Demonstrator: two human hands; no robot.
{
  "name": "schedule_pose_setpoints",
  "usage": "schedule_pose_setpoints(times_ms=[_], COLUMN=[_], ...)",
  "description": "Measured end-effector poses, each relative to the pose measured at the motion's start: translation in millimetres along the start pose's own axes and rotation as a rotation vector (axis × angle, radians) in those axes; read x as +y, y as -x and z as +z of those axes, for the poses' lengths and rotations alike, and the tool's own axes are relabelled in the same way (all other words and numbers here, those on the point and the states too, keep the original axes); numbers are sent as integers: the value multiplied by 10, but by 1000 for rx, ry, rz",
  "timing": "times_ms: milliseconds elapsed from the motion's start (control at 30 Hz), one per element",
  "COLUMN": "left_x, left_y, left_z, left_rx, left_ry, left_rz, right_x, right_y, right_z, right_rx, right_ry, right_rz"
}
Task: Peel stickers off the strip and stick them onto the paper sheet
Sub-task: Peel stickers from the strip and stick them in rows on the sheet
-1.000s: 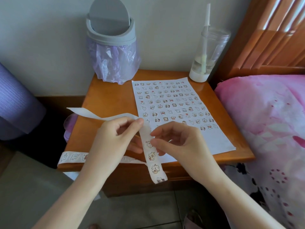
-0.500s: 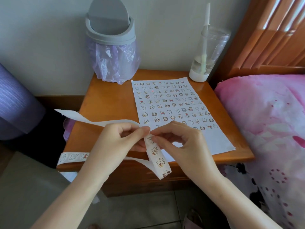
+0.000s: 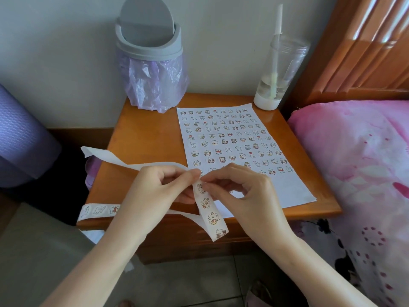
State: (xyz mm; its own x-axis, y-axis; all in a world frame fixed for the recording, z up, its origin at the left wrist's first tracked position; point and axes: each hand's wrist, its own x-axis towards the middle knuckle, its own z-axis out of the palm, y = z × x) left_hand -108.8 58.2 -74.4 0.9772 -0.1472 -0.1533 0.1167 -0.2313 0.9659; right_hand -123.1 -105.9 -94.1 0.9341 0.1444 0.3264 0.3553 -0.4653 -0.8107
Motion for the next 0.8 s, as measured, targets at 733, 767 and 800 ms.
schedule_pose_setpoints(times_ms=[733,767,800], left_x=[15,13,8], left_y=[0,2,1], left_z=[-15,-12,-9], left_rx=[-13,-9,-4], left_ry=[45,43,41], left_rz=[-32,-27,-21], right_x=[-14,-15,-20], right_y=[-6,-6,-10], right_z=[10,10,6], right_rx=[18,13,9], right_ry=[24,28,17], right_rz=[-82,-82,-72])
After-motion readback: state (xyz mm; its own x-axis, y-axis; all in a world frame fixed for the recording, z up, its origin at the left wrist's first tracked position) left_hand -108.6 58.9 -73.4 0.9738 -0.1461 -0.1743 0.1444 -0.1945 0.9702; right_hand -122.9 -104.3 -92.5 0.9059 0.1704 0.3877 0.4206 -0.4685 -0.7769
